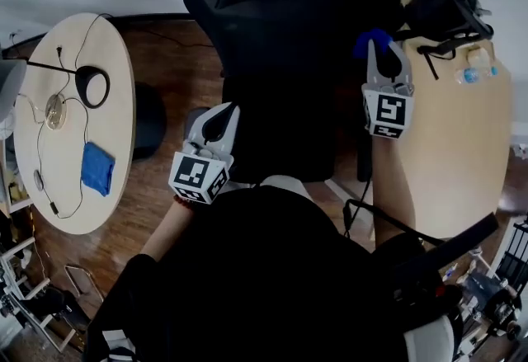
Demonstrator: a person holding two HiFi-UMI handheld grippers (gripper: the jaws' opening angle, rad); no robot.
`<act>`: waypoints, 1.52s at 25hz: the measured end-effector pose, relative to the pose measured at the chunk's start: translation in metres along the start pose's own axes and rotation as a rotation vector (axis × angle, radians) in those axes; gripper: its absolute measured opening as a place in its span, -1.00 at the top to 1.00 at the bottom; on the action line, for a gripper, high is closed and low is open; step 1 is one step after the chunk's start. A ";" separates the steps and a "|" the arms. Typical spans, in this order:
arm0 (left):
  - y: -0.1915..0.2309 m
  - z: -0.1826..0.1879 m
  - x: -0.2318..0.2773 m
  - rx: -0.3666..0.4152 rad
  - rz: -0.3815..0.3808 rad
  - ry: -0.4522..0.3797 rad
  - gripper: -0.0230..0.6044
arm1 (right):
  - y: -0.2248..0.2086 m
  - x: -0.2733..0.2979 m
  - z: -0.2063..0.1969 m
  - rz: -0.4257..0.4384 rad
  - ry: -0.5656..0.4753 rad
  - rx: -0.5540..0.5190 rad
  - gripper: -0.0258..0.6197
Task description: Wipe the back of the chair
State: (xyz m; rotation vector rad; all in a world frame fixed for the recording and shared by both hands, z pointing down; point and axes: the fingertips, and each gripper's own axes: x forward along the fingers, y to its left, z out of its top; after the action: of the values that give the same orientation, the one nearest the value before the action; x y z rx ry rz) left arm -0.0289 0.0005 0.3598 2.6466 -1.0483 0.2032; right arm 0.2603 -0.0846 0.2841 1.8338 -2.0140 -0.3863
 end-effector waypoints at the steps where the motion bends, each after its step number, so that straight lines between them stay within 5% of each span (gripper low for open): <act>1: 0.004 -0.001 -0.002 0.003 0.009 0.006 0.91 | -0.009 0.004 -0.006 -0.023 0.016 -0.013 0.81; 9: 0.034 -0.006 -0.018 -0.050 0.144 0.026 0.91 | 0.020 0.049 0.011 0.058 -0.047 -0.060 0.79; 18: 0.069 -0.006 -0.066 -0.088 0.317 0.001 0.91 | 0.145 0.113 0.088 0.314 -0.216 -0.150 0.79; 26: 0.084 -0.018 -0.105 -0.115 0.397 -0.009 0.91 | 0.219 0.117 0.124 0.424 -0.299 -0.076 0.79; 34: 0.068 -0.019 -0.080 -0.102 0.279 -0.001 0.91 | 0.234 0.063 0.175 0.594 -0.434 0.281 0.79; 38: 0.039 -0.019 -0.034 -0.079 0.132 0.014 0.91 | 0.181 0.018 0.142 0.529 -0.365 0.357 0.79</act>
State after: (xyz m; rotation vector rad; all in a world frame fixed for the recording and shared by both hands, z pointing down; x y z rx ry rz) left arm -0.0807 0.0015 0.3777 2.5046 -1.2023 0.2028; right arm 0.0335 -0.0912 0.2418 1.3856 -2.8681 -0.2228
